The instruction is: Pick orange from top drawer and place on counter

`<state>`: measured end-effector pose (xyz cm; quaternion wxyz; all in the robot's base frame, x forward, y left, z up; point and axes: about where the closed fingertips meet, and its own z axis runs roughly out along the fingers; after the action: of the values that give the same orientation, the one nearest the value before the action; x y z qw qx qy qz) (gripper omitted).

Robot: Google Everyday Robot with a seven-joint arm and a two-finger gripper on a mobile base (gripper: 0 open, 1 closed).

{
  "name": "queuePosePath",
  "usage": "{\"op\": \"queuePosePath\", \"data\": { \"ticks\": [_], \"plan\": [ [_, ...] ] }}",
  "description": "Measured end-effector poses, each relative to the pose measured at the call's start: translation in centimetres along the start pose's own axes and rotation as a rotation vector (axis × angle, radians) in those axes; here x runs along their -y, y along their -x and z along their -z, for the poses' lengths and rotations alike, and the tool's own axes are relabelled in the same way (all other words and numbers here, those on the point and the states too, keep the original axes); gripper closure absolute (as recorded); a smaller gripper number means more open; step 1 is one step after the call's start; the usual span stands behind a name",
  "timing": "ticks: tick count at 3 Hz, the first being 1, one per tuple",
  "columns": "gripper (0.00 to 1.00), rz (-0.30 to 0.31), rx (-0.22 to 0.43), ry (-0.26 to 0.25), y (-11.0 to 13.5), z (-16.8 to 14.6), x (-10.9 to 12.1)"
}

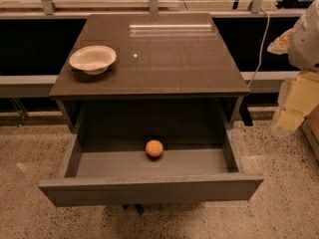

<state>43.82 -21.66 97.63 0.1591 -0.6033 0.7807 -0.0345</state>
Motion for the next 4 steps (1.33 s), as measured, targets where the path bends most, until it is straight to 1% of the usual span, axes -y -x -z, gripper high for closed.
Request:
{"op": "queuePosePath", "data": {
  "ticks": [1, 2, 3, 4],
  "plan": [
    [0.0, 0.0, 0.0, 0.0, 0.0, 0.0, 0.0],
    [0.0, 0.007, 0.056, 0.027, 2.6, -3.2, 1.2],
    [0.0, -0.002, 0.155, 0.068, 6.5, -8.9, 2.4],
    [0.17, -0.043, 0.273, 0.09, 9.4, -14.7, 2.8]
  ]
}}
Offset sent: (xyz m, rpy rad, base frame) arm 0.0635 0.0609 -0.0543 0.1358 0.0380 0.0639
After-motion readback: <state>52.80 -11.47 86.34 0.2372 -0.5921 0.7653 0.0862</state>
